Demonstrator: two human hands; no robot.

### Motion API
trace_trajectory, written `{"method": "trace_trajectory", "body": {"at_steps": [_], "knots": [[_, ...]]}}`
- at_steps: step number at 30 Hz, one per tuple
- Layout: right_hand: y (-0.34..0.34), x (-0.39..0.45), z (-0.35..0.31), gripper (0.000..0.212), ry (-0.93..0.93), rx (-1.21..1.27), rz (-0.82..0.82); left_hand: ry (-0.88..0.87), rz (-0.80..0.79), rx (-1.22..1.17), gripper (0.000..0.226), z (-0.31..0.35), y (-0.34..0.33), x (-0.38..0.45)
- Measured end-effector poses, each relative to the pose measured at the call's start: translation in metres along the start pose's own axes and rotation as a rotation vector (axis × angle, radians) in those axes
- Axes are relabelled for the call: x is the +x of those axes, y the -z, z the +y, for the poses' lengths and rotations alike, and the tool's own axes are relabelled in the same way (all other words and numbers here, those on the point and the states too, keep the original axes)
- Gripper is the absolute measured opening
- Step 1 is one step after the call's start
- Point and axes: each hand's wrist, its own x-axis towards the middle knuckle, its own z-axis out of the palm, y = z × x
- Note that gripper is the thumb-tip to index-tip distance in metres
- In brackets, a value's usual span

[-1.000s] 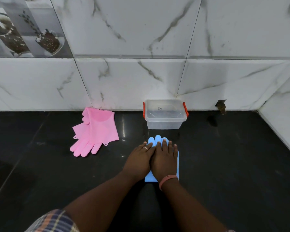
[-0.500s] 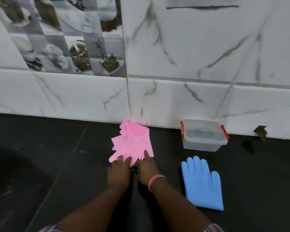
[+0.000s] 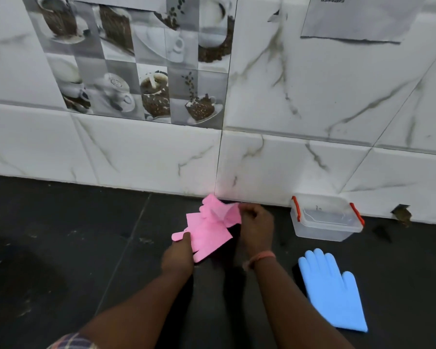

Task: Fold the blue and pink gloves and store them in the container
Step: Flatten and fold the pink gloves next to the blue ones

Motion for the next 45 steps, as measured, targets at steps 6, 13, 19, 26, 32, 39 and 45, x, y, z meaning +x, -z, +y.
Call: {"method": "trace_trajectory", "body": {"at_steps": [6,13,19,26,32,39,45], "knots": [[0.040,0.009,-0.109,0.023,0.252,0.227,0.231,0.041,0.024,-0.010,0.051,0.030,0.010,-0.026],[0.096,0.000,-0.131,0.024,0.308,0.100,0.185,0.221,-0.331,-1.274,0.023,0.107,0.026,-0.083],[0.113,-0.029,-0.117,0.025,0.542,-0.105,-0.533,0.331,-1.029,-1.776,0.084,0.094,0.012,-0.082],[0.119,-0.075,-0.006,0.022,-0.284,-0.024,-1.322,0.364,-0.922,-1.562,0.037,0.048,-0.029,-0.094],[0.139,-0.091,0.057,0.055,-0.692,-0.693,-0.762,0.384,-0.949,-1.416,0.056,0.036,-0.061,-0.106],[0.115,-0.101,0.099,0.070,-0.692,-0.160,-0.307,0.395,-0.693,-1.771,0.050,0.035,-0.086,-0.117],[0.105,-0.118,0.124,0.039,-0.491,0.064,-0.135,0.305,-0.270,-1.022,0.028,0.066,-0.090,-0.118]]}}
